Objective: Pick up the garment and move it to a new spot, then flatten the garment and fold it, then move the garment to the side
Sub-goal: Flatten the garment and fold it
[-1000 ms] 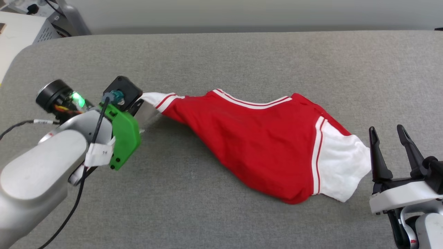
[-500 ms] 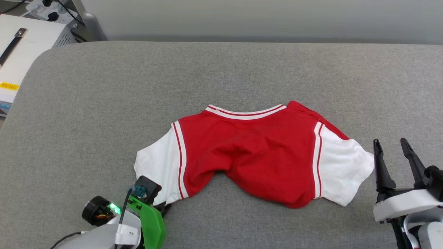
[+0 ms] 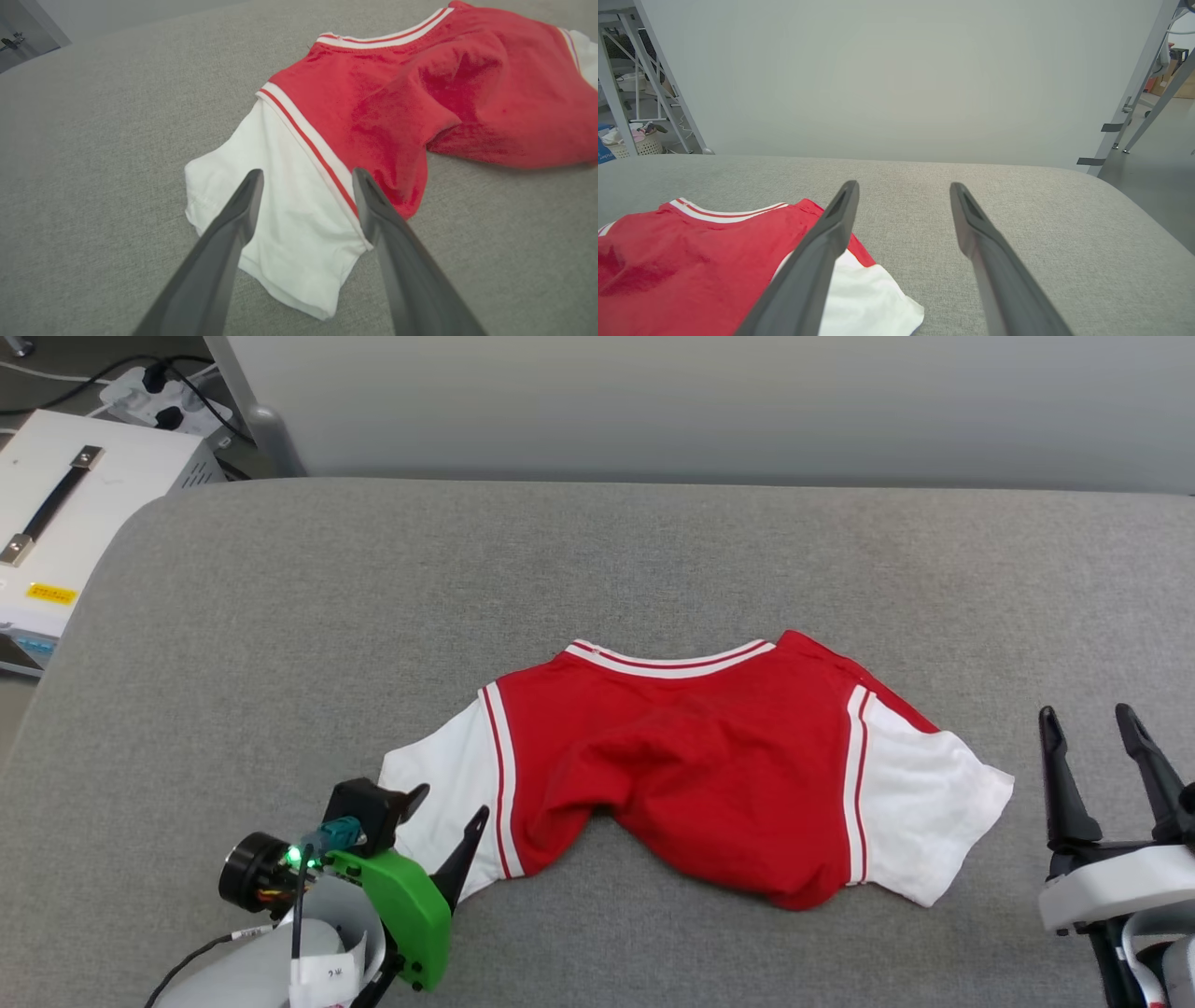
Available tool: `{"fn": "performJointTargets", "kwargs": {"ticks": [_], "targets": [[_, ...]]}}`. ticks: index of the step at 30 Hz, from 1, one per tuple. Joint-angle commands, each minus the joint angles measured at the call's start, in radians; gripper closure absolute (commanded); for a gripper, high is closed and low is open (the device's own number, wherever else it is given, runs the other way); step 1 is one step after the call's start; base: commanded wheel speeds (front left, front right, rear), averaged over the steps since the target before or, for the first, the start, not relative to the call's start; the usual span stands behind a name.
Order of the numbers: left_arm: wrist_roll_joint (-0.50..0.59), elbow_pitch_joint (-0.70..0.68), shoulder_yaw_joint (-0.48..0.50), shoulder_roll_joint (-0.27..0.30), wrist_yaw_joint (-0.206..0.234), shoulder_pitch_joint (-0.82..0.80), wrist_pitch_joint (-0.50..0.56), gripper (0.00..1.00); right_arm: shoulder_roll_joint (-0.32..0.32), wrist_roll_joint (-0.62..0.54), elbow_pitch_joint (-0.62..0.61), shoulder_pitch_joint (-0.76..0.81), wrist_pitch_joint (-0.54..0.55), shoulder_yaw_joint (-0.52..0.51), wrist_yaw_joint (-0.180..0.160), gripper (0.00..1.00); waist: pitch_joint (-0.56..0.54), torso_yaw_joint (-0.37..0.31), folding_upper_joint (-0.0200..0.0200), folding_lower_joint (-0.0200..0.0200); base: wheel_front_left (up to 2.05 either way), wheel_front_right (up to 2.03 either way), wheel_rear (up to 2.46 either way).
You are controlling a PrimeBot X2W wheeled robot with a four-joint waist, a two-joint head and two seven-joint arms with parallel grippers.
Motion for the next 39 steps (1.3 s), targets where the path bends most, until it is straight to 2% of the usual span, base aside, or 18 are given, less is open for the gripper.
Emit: {"fn": "performJointTargets", "kwargs": {"ticks": [1, 4, 8, 11, 15, 19, 24, 29, 31, 34, 39], "targets": [[0.021, -0.029, 0.015, 0.011, 0.025, 0.021, -0.019, 0.00, -0.017, -0.007, -0.008, 0.003, -0.006, -0.008, -0.001, 0.00, -0.020, 0.012, 0.0000, 0.0000, 0.00, 0.00, 0.00], [0.034, -0.095, 0.059, 0.031, 0.081, 0.033, -0.051, 0.00, -0.048, -0.012, -0.017, -0.013, -0.006, -0.021, -0.001, 0.00, -0.030, 0.019, 0.0000, 0.0000, 0.00, 0.00, 0.00], [0.056, -0.170, 0.167, 0.042, 0.168, 0.075, -0.073, 0.00, -0.098, -0.024, -0.053, -0.046, 0.027, -0.034, -0.001, 0.00, -0.037, 0.027, 0.0000, 0.0000, 0.00, 0.00, 0.00], [0.137, -0.224, 0.278, 0.037, 0.229, 0.119, -0.075, 0.00, -0.153, -0.026, -0.088, -0.082, 0.076, -0.024, -0.001, 0.00, -0.033, 0.027, 0.0000, 0.0000, 0.00, 0.00, 0.00], [0.265, -0.257, 0.402, 0.019, 0.291, 0.197, -0.075, 0.00, -0.250, 0.007, -0.116, -0.137, 0.201, 0.036, -0.001, 0.00, -0.020, 0.027, 0.0000, 0.0000, 0.00, 0.00, 0.00], [0.355, -0.298, 0.523, -0.035, 0.317, 0.272, -0.075, 0.00, -0.337, 0.093, -0.136, -0.187, 0.352, 0.114, -0.001, 0.00, 0.001, 0.027, 0.0000, 0.0000, 0.00, 0.00, 0.00], [0.461, -0.333, 0.639, -0.111, 0.301, 0.342, -0.076, 0.00, -0.449, 0.243, -0.131, -0.224, 0.594, 0.246, -0.001, 0.00, 0.030, 0.034, 0.0000, 0.0000, 0.00, 0.00, 0.00], [0.552, -0.354, 0.733, -0.189, 0.248, 0.380, -0.076, 0.00, -0.536, 0.398, -0.112, -0.245, 0.840, 0.345, -0.001, 0.00, 0.065, 0.047, 0.0000, 0.0000, 0.00, 0.00, 0.00], [0.581, -0.357, 0.760, -0.218, 0.222, 0.388, -0.076, 0.00, -0.555, 0.431, -0.104, -0.255, 0.903, 0.368, -0.001, 0.00, 0.082, 0.054, 0.0000, 0.0000, 0.00, 0.00, 0.00], [0.619, -0.352, 0.796, -0.263, 0.181, 0.392, -0.076, 0.00, -0.560, 0.459, -0.077, -0.276, 0.959, 0.391, -0.001, 0.00, 0.113, 0.063, 0.0000, 0.0000, 0.00, 0.00, 0.00], [0.671, -0.340, 0.844, -0.325, 0.118, 0.375, -0.076, 0.00, -0.552, 0.453, -0.017, -0.315, 0.978, 0.434, -0.001, 0.00, 0.167, 0.081, 0.0000, 0.0000, 0.00, 0.00, 0.00]]}}
